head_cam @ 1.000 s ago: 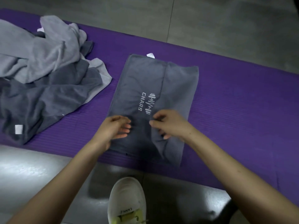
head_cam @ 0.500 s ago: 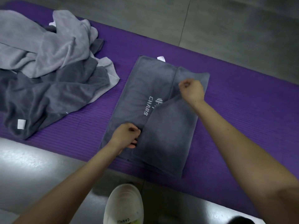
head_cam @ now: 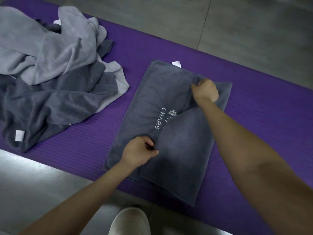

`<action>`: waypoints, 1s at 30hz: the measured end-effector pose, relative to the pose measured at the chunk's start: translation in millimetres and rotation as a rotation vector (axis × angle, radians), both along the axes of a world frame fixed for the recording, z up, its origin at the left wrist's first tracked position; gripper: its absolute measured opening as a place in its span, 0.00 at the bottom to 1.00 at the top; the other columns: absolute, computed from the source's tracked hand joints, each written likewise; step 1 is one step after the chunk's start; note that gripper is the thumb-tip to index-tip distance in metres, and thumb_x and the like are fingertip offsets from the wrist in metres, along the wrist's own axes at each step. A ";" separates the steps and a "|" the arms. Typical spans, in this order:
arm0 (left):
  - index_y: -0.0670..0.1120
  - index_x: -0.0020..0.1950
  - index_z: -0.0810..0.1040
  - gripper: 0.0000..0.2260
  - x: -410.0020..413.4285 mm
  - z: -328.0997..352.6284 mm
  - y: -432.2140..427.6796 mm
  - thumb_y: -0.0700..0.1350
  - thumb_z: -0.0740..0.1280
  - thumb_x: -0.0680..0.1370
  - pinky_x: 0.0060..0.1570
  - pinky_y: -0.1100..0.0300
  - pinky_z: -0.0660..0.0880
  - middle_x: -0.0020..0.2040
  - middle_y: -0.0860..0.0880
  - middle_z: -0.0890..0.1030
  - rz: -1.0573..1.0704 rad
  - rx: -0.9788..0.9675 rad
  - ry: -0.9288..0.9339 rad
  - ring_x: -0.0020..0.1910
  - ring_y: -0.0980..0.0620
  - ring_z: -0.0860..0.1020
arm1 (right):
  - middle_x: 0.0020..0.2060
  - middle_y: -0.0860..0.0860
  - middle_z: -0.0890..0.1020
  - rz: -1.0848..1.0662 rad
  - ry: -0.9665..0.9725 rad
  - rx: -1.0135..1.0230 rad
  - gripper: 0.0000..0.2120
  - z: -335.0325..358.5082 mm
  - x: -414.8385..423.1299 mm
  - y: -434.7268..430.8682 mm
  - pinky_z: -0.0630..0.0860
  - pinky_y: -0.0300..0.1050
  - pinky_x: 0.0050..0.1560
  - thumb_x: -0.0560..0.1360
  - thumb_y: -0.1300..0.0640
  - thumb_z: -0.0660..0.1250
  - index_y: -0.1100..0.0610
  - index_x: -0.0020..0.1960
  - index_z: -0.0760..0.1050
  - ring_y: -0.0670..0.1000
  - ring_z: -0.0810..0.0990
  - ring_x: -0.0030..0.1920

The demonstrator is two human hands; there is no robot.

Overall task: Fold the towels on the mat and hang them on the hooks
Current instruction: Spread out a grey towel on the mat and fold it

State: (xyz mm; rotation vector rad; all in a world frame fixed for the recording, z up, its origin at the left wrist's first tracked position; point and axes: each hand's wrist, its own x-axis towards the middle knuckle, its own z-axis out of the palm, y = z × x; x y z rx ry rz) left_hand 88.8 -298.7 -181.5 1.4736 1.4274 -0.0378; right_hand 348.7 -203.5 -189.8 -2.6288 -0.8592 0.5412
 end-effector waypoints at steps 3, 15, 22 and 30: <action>0.48 0.41 0.78 0.04 1.0 6.2 0.2 0.43 0.73 0.71 0.30 0.63 0.77 0.35 0.52 0.78 0.050 -0.085 -0.085 0.34 0.55 0.77 | 0.46 0.54 0.82 -0.116 0.158 0.168 0.11 3.7 8.8 -3.9 0.75 0.44 0.52 0.75 0.53 0.62 0.58 0.50 0.78 0.54 0.80 0.50; 0.46 0.39 0.74 0.07 -74.1 46.8 34.2 0.36 0.67 0.75 0.20 0.70 0.64 0.30 0.48 0.72 0.382 -0.090 -0.211 0.22 0.61 0.70 | 0.26 0.52 0.72 -0.101 0.651 0.644 0.14 85.4 -57.8 84.2 0.70 0.37 0.18 0.75 0.67 0.62 0.54 0.36 0.64 0.44 0.71 0.16; 0.44 0.45 0.76 0.03 -100.4 10.2 34.1 0.42 0.68 0.75 0.25 0.64 0.73 0.35 0.50 0.74 0.313 -0.021 0.017 0.34 0.54 0.73 | 0.39 0.51 0.78 0.070 0.565 0.378 0.08 29.3 -91.2 74.4 0.79 0.50 0.49 0.74 0.63 0.63 0.52 0.44 0.76 0.50 0.75 0.40; 0.49 0.36 0.73 0.09 -108.5 9.4 19.9 0.48 0.69 0.74 0.33 0.59 0.66 0.34 0.53 0.75 0.155 0.106 0.181 0.36 0.52 0.73 | 0.59 0.57 0.77 -0.044 -0.123 0.142 0.19 18.0 -3.2 -21.8 0.71 0.50 0.54 0.76 0.49 0.63 0.58 0.62 0.71 0.60 0.75 0.60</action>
